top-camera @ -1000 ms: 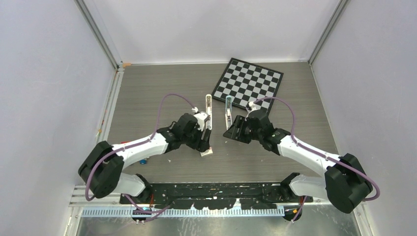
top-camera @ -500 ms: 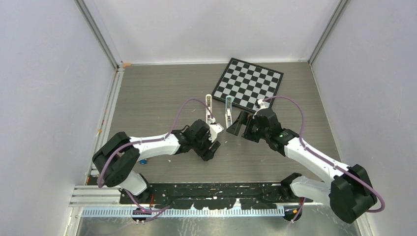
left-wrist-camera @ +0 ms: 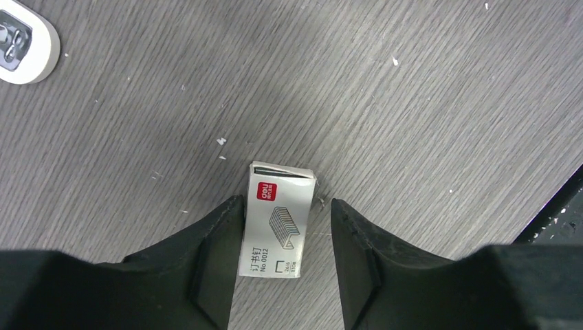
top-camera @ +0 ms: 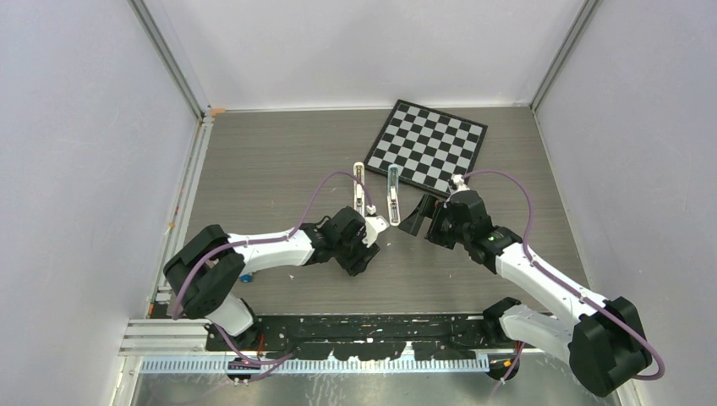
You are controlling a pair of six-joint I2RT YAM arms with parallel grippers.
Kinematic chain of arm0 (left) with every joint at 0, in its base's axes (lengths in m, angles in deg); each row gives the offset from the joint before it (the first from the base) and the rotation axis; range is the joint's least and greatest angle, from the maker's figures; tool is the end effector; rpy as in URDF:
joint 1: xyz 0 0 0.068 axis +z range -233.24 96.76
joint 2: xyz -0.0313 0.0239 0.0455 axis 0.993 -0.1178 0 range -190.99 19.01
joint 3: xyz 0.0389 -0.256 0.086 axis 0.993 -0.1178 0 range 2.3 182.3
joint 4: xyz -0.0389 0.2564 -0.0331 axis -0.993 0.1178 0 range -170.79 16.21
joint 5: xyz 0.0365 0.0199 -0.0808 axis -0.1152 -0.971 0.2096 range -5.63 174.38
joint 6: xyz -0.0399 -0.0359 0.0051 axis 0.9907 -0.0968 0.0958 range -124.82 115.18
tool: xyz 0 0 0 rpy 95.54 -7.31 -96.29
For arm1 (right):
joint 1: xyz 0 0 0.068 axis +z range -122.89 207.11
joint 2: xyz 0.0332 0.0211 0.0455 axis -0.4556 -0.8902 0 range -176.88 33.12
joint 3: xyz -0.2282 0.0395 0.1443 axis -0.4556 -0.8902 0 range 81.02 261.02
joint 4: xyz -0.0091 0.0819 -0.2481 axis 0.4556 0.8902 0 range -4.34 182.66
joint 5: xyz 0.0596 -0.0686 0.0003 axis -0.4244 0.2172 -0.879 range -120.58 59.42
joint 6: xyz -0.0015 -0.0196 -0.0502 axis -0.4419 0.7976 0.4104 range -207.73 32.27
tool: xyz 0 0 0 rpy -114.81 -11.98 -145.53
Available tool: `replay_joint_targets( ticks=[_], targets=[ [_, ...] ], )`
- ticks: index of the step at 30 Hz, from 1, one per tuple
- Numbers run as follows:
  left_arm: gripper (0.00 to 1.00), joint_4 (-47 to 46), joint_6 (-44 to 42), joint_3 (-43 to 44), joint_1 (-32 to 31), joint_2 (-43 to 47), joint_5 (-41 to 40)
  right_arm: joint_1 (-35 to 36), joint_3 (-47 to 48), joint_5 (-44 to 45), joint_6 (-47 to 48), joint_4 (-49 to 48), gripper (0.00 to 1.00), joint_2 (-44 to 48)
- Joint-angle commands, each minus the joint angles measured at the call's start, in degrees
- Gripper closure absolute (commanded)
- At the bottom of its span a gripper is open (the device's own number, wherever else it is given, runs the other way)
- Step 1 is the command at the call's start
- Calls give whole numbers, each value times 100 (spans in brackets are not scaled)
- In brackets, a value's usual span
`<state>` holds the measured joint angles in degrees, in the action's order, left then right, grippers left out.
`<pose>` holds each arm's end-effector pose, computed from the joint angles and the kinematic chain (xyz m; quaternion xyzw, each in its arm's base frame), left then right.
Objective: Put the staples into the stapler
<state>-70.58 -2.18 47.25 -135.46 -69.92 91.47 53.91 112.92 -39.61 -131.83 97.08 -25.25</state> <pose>0.1785 -0.2374 0.1619 0.4156 0.8542 -0.1936 0.2453 0.1882 0.1012 0.2158 0.1004 0.8906 0.3116 0.3157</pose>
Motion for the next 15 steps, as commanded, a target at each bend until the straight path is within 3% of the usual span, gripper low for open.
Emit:
replay_joint_targets(
  ticks=[1,10,15],
  targets=[
    [54,122,-21,44,-50,129,-50,-89,35,12,24,10,0,152],
    [55,97,60,2,-68,84,-280,-134,-36,-51,-41,46,0,293],
    [63,-108,161,-135,-86,198,-358,-133,-109,-209,-93,-28,0,271]
  ],
)
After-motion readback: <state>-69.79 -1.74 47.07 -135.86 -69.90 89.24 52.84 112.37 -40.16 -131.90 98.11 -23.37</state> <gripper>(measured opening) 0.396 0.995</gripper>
